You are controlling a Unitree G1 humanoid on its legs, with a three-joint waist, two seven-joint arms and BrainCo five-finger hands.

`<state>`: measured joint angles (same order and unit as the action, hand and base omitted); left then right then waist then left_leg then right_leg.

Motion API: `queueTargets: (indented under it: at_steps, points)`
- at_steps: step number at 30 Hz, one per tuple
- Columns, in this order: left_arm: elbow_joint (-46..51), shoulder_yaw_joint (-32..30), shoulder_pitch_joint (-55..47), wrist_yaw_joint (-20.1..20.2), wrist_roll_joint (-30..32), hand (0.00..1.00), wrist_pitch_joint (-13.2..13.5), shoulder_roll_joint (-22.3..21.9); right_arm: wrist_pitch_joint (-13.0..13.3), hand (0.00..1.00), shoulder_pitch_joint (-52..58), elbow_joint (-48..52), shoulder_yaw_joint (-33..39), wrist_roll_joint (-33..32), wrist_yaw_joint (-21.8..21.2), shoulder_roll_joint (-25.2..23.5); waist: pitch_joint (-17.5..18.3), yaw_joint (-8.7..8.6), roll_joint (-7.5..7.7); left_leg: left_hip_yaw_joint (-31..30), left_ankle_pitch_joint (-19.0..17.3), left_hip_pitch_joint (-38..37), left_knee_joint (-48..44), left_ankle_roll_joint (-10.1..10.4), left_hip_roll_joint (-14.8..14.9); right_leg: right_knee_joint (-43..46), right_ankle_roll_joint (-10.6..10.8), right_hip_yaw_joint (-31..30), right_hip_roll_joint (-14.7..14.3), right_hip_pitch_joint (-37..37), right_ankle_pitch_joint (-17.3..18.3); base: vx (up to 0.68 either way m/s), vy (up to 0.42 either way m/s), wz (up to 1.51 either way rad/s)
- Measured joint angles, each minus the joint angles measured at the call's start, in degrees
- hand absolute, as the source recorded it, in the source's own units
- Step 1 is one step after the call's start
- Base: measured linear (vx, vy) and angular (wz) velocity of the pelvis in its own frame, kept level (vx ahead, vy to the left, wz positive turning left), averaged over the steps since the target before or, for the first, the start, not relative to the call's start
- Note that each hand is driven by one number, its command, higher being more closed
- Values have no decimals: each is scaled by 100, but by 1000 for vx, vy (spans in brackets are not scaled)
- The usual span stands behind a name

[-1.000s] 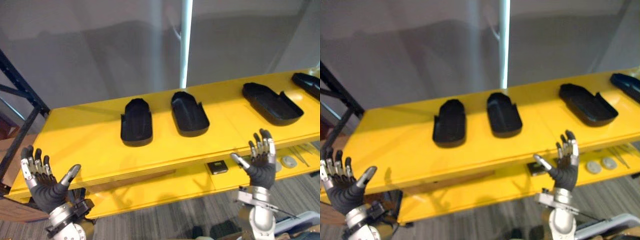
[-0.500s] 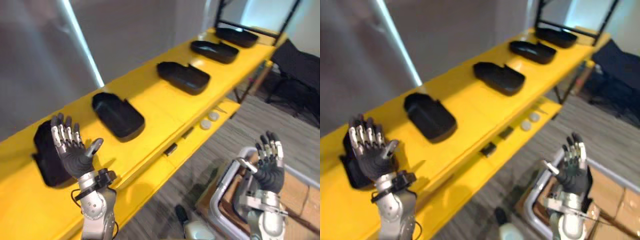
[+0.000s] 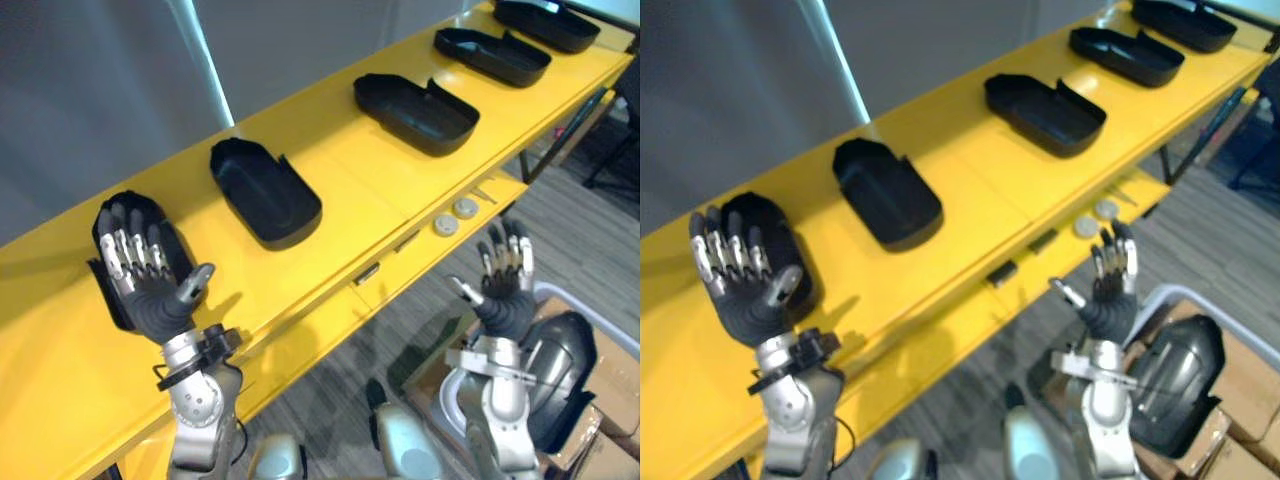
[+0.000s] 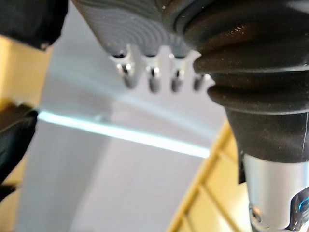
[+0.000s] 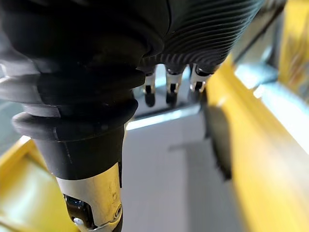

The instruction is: Walk over and take plastic housings, then place them on the shelf

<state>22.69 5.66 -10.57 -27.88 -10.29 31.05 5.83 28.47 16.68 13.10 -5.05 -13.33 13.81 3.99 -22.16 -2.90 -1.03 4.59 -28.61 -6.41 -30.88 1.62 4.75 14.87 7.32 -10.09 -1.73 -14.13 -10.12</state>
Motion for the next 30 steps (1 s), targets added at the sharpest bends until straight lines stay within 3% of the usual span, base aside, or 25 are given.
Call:
queueTargets:
  at_steps: [1, 3, 6, 8, 9, 10, 11, 12, 14, 15, 17, 18, 19, 20, 21, 22, 24, 25, 26, 27, 30]
  points:
    - [48, -39, -177, -7, -2, 0, -82, 30, 7, 0, 116, 47, -45, -68, -233, 2, -90, 62, -58, 318, 72, 37, 140, -102, 107, -755, 163, 321, 25, 131, -828, -449, 16, -112]
    - [43, -104, -195, 16, -60, 0, -112, 69, 52, 0, 211, 55, -91, -200, -577, 25, -18, 57, 81, 712, 476, 96, 561, -260, 53, 363, -379, 999, 259, 23, 138, -415, 19, -88]
    - [44, -173, 33, 149, -77, 0, -130, 92, 256, 0, 75, 105, -212, -146, -523, 25, 143, 41, 52, 744, 1124, 381, 1199, -332, 19, 1514, -403, 1201, 673, 252, 1242, -239, 20, -25]
    - [42, -284, 58, 172, -67, 0, -253, 109, 252, 0, -200, 21, -340, -89, -321, 27, 188, 69, 111, 837, 1329, 474, 1410, -319, 17, 1611, -503, 1293, 992, 506, 1414, -246, -35, -41]
    - [28, -448, -8, 197, -106, 0, -413, 121, 219, 0, -502, -187, -449, -16, -177, 23, 206, 139, 107, 1007, 1433, 485, 1491, -269, 66, 1593, -574, 1422, 1382, 742, 1456, -184, -85, -62]
    - [27, -513, -44, 228, -122, 0, -450, 117, 208, 0, -596, -276, -490, 10, -137, 23, 246, 178, 101, 1080, 1451, 509, 1479, -242, 95, 1580, -579, 1469, 1544, 793, 1457, -141, -141, -74]
    - [26, -588, -115, 347, -272, 0, -508, 116, 134, 0, -680, -411, -577, 71, -104, 15, 404, 223, 81, 1208, 1483, 616, 1426, -187, 202, 1546, -607, 1486, 1813, 819, 1457, -90, -219, -43]
    - [25, -648, -149, 405, -339, 0, -521, 109, 94, 0, -701, -473, -621, 86, -100, 12, 491, 223, 58, 1231, 1510, 673, 1419, -140, 267, 1538, -645, 1499, 1921, 818, 1478, -69, -321, -45]
    - [7, -808, -295, 558, -541, 0, -532, 73, -157, 0, -686, -569, -814, 354, 47, 6, 694, 244, -36, 1381, 1662, 723, 1431, 120, 668, 1398, -677, 1503, 2158, 806, 1491, -24, -398, -42]
    - [-39, -809, -311, 593, -570, 0, -532, 68, -209, 0, -657, -589, -846, 386, 78, 5, 738, 242, -90, 1393, 1713, 743, 1441, 209, 785, 1323, -676, 1500, 2185, 795, 1491, -6, -447, -38]
    - [-212, -793, -287, 644, -794, 0, -516, 62, -243, 0, -561, -784, -870, 452, 141, -21, 877, 233, 58, 1464, 1938, 761, 1444, 602, 1168, 889, -649, 1484, 2259, 775, 1470, -4, -478, -34]
    - [-249, -783, -292, 643, -807, 0, -514, 67, -243, 0, -516, -797, -866, 458, 145, -40, 913, 233, 120, 1466, 1995, 776, 1434, 706, 1245, 725, -627, 1489, 2252, 783, 1441, -11, -668, -29]
    - [-292, -750, -293, 622, -912, 0, -509, 83, -207, 0, -388, -796, -856, 463, 141, -91, 1025, 209, 313, 1451, 2108, 823, 1428, 941, 1360, 436, -528, 1509, 2193, 799, 955, 8, -705, -16]
    - [-395, -704, -272, 596, -1020, 0, -491, -29, -154, 0, -306, -823, -751, 444, 112, -32, 1057, 175, 273, 1312, 2201, 841, 1454, 1188, 1627, 521, 408, 1688, 1985, 847, 1553, 8, -835, -20]
    - [-416, -634, -281, 584, -1030, 0, -490, -151, -135, 0, -284, -832, -689, 403, 105, 52, 1048, 162, 145, 1285, 2252, 841, 1491, 1222, 1816, 531, 603, 1805, 1835, 836, 1746, -3, -607, -23]
    - [-493, -409, -289, 529, -1032, 0, -509, -453, -144, 0, -304, -853, -502, 268, 74, 319, 938, 74, -248, 1054, 2430, 852, 1658, 1050, 2131, 661, 456, 1928, 1503, 791, 1893, -26, -415, -6]
    - [-503, -46, -223, 545, -1217, 0, -527, -622, -259, 0, -282, -1003, -75, 199, 87, 650, 888, -170, -419, 1025, 3136, 851, 1731, 428, 2110, 1101, 172, 2092, 1457, 710, 2118, -40, -468, 17]
    - [-557, -26, -183, 638, -1290, 0, -527, -622, -301, 0, -254, -1020, 29, 275, 145, 699, 848, -226, -352, 1040, 3324, 859, 1650, 166, 2035, 1140, 101, 2083, 1511, 719, 2227, -51, -385, 0]
    - [-655, -14, -186, 709, -1286, 0, -523, -627, -303, 0, -224, -1023, 149, 355, 179, 716, 846, -228, -367, 975, 3222, 863, 1522, 208, 1900, 1115, 71, 2043, 1555, 749, 2280, -98, -212, -26]
    - [-664, 15, -251, 788, -1284, 0, -522, -624, -297, 0, -165, -1032, 286, 326, 222, 719, 857, -223, -391, 767, 2896, 857, 1423, 362, 1500, 996, 13, 1942, 1612, 758, 2270, -94, -149, -32]
    - [-534, -5, -470, 1015, -1415, 0, -492, -612, -246, 0, 43, -1032, 537, 209, 260, 711, 894, -195, -448, 638, 2293, 839, 1800, 309, 888, 425, -18, 1924, 1454, 811, 1928, -63, -53, -12]
